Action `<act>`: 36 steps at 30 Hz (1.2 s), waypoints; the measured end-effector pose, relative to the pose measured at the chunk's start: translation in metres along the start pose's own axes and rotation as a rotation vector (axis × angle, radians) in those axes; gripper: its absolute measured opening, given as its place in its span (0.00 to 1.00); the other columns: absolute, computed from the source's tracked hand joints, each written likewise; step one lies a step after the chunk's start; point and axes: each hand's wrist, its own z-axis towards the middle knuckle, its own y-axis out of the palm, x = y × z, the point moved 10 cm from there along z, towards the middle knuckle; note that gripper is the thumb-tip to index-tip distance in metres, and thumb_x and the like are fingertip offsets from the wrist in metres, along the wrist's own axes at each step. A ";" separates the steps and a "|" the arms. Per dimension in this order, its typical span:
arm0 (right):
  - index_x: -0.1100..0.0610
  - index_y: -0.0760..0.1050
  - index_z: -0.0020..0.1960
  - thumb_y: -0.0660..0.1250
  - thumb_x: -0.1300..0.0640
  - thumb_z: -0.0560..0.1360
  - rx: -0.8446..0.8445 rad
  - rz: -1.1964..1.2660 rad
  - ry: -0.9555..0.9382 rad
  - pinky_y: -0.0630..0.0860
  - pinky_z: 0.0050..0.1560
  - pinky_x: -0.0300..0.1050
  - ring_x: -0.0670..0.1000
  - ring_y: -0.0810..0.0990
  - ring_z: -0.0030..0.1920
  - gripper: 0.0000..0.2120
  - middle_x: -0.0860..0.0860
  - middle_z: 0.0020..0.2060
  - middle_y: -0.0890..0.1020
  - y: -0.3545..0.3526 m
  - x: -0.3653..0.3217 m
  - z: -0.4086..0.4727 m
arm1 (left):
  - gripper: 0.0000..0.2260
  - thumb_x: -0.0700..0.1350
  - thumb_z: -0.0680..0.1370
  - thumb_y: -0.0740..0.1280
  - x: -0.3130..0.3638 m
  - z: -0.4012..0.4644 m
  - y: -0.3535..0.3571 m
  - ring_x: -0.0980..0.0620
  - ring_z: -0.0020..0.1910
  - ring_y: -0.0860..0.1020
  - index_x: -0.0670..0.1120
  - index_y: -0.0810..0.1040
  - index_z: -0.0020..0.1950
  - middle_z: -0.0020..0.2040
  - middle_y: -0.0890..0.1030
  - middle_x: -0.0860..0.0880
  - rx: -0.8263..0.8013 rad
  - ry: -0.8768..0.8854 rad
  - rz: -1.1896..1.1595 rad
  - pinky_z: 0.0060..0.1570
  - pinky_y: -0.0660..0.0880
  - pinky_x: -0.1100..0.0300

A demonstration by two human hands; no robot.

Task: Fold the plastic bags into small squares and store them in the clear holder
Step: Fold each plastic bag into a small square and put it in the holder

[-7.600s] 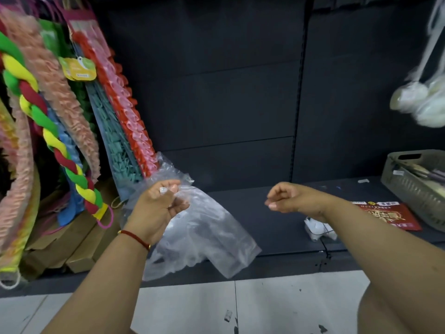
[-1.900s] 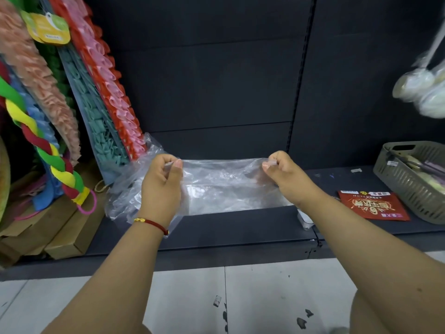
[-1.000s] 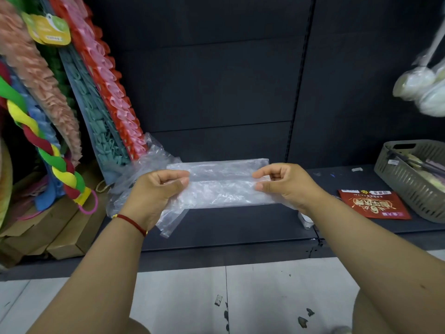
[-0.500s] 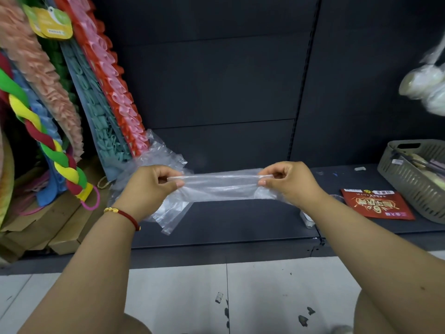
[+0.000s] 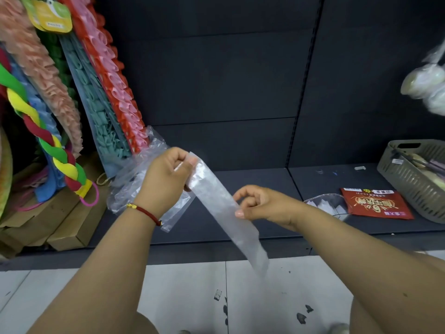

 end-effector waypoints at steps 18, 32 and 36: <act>0.55 0.83 0.43 0.77 0.55 0.69 0.010 -0.307 0.101 0.78 0.48 0.38 0.47 0.83 0.44 0.06 0.45 0.40 0.85 0.017 0.007 0.006 | 0.22 0.49 0.73 0.75 -0.030 -0.012 0.020 0.43 0.37 0.79 0.28 0.76 0.46 0.38 0.80 0.35 0.084 -0.307 -0.277 0.47 0.79 0.36; 0.58 0.79 0.38 0.72 0.62 0.74 0.454 0.318 -0.154 0.77 0.49 0.43 0.50 0.79 0.40 0.07 0.53 0.36 0.83 -0.027 -0.018 -0.001 | 0.16 0.52 0.76 0.70 -0.045 -0.046 0.086 0.47 0.50 0.82 0.39 0.82 0.52 0.49 0.85 0.43 -0.266 -0.545 -0.422 0.62 0.75 0.44; 0.60 0.80 0.42 0.69 0.58 0.77 0.407 0.358 -0.100 0.80 0.50 0.44 0.51 0.82 0.41 0.07 0.55 0.40 0.85 -0.024 -0.012 0.002 | 0.09 0.42 0.77 0.71 -0.050 -0.044 0.084 0.45 0.45 0.82 0.35 0.82 0.48 0.47 0.85 0.39 -0.160 -0.507 -0.418 0.59 0.77 0.49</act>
